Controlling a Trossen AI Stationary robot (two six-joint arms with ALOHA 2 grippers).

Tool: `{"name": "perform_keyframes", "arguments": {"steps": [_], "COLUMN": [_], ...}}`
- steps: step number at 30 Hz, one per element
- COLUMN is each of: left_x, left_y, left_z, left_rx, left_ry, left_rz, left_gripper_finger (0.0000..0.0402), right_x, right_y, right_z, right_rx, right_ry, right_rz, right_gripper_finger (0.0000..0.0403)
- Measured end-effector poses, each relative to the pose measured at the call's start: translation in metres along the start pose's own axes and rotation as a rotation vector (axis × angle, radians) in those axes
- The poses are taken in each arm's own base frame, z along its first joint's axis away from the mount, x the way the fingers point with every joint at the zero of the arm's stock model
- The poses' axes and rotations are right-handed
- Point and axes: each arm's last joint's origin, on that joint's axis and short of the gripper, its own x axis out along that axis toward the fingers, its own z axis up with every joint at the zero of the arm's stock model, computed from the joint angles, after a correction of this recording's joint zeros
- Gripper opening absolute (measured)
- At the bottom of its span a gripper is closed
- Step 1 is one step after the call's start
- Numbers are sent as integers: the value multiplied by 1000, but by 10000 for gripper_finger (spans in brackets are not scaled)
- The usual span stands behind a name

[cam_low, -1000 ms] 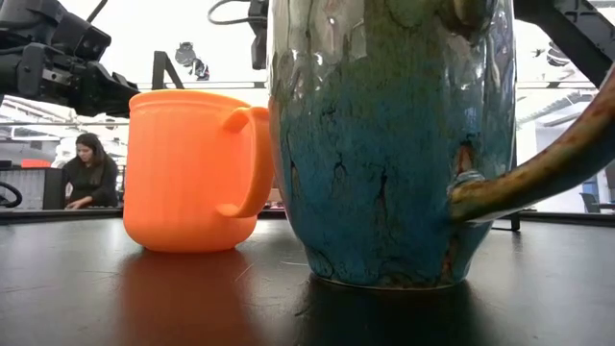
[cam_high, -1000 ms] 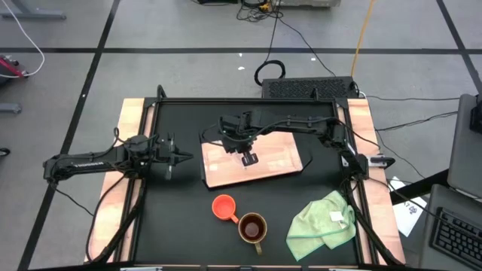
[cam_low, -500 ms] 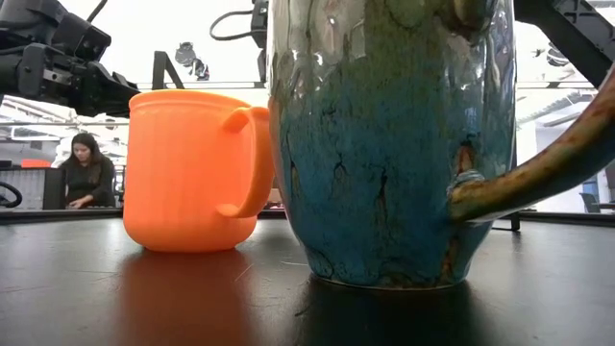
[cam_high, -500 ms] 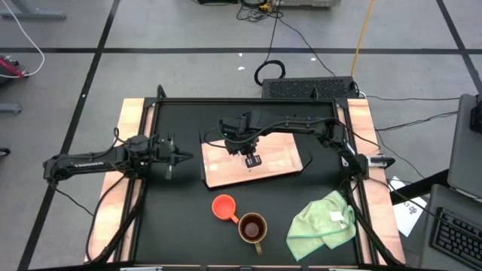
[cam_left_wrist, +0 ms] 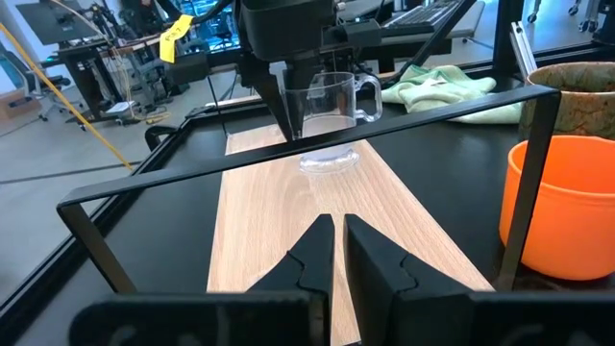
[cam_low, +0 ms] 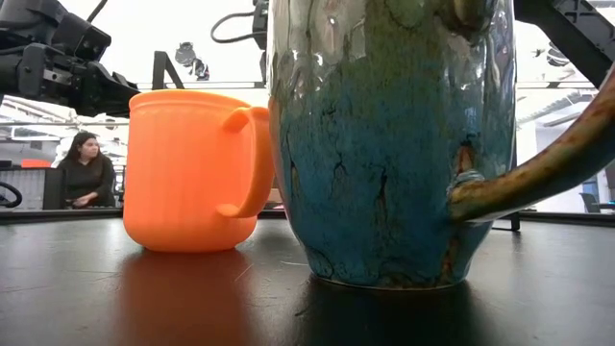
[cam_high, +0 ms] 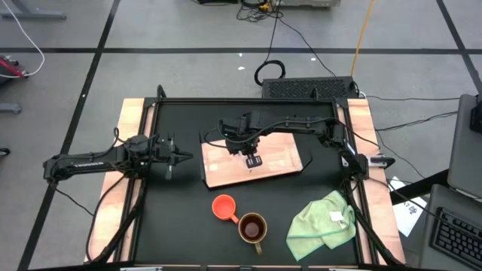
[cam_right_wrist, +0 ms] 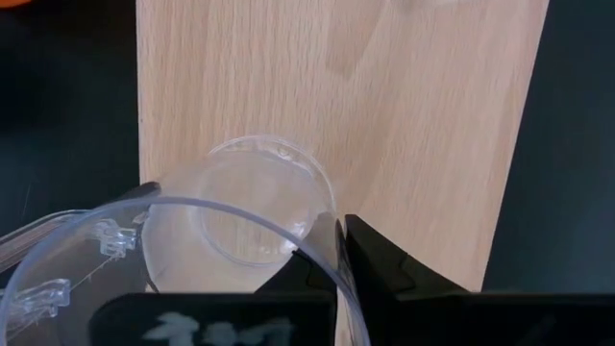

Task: Stack small to large cups/mugs on shelf
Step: Put the transparent mug on the shelf

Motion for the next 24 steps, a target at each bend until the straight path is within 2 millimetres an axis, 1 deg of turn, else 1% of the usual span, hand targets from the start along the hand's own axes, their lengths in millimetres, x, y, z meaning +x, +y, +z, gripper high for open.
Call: {"name": "perform_keyframes", "arguments": {"steps": [9,15,24], "left_x": [0,0,0], "left_y": [0,0,0], "left_z": [0,0,0], "left_rx": [0,0,0], "left_ry": [0,0,0], "left_rz": [0,0,0], "left_gripper_finger": [31,31,31], "right_x": [21,26,29], "right_y": [0,1,1], "right_z": [-4,-5,-6], "right_rx": [20,24,24], "right_ry": [14,23,19], "right_rz": [7,12,10], "right_gripper_finger": [0,0,0]}}
